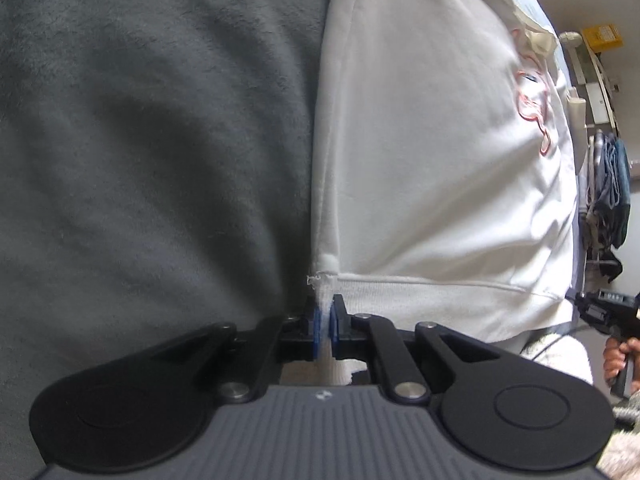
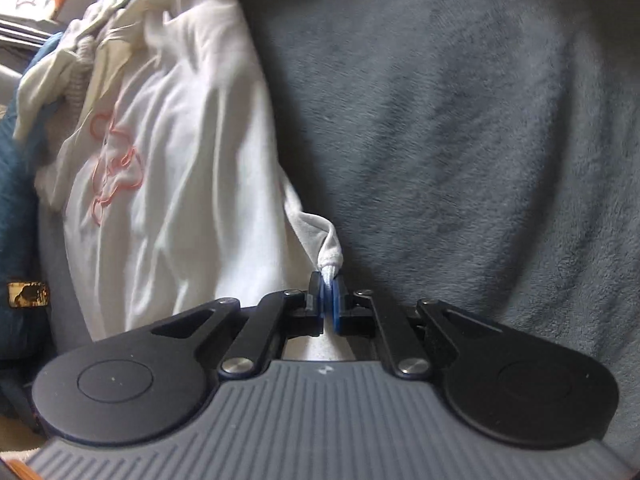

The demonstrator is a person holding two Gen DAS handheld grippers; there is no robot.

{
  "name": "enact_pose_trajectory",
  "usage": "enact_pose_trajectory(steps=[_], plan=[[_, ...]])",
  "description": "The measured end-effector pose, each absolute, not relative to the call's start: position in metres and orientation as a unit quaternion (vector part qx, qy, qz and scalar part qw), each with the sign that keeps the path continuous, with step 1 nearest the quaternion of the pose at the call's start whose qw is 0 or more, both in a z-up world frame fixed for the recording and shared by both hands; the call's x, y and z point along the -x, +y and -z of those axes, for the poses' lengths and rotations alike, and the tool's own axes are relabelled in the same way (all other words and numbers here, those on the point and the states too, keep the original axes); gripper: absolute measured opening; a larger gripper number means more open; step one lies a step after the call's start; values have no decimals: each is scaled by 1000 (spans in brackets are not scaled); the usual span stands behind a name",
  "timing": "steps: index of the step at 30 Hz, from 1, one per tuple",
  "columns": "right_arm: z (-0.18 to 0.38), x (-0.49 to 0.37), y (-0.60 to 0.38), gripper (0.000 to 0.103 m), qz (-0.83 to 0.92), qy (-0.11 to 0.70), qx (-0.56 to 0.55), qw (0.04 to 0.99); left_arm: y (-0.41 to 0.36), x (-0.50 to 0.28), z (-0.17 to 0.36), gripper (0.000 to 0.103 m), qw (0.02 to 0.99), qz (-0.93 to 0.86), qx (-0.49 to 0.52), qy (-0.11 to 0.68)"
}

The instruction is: Fold clothes

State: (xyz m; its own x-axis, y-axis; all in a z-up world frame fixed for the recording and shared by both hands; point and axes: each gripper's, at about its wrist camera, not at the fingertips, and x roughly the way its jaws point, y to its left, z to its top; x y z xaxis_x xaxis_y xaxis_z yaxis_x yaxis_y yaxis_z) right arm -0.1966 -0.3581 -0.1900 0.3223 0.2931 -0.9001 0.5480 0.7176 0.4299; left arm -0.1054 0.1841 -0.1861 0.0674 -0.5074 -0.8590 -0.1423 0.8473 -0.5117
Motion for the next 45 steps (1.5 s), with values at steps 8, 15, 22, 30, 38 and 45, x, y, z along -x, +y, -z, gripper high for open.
enact_pose_trajectory(steps=[8, 15, 22, 30, 38, 45], plan=[[204, 187, -358, 11, 111, 596, -359, 710, 175, 102, 188, 19, 710, 180, 146, 665], [138, 207, -366, 49, 150, 553, -324, 752, 193, 74, 157, 53, 760, 186, 122, 611], [64, 157, -305, 50, 43, 457, -213, 862, 210, 33, 123, 52, 826, 165, 91, 532], [93, -25, -116, 46, -232, 438, -178, 850, 152, 38, 120, 46, 871, 158, 44, 464], [149, -122, 27, 39, -270, 467, -102, 836, 152, 22, 156, 40, 885, 131, 30, 445], [186, -158, 68, 13, -218, 492, -39, 842, 162, 16, 166, 36, 886, 137, 50, 440]])
